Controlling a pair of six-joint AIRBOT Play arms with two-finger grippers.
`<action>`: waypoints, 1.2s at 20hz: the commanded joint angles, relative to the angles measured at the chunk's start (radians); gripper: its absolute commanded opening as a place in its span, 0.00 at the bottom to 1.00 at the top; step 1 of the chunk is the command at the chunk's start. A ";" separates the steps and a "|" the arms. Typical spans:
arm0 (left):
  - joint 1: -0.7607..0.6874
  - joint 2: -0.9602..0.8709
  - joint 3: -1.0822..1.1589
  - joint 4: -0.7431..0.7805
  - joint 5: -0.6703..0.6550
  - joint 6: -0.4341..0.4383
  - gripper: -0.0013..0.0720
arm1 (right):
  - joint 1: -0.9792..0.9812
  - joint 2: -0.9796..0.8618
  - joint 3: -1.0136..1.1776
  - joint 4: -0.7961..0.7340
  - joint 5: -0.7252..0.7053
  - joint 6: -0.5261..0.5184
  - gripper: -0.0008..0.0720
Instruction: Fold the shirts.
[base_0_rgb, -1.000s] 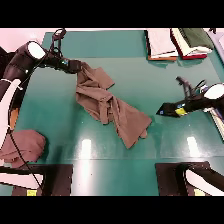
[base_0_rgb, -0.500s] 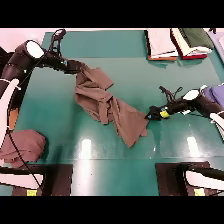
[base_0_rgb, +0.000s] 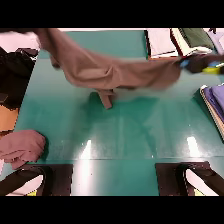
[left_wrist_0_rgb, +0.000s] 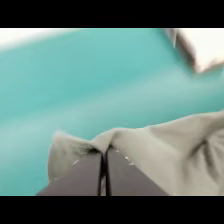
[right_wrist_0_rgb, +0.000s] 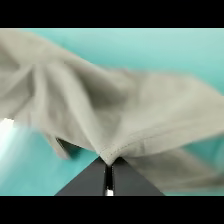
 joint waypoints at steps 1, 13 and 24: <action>0.000 0.198 0.095 0.036 0.015 0.000 0.05 | -0.098 0.140 0.194 -0.005 0.045 0.013 0.03; 0.000 0.180 0.140 0.169 -0.074 -0.020 0.05 | -0.302 0.023 0.468 -0.008 0.353 0.100 0.03; 0.000 -0.495 -0.163 0.204 -0.072 -0.100 0.05 | 0.021 -0.463 0.008 -0.299 0.135 0.214 0.03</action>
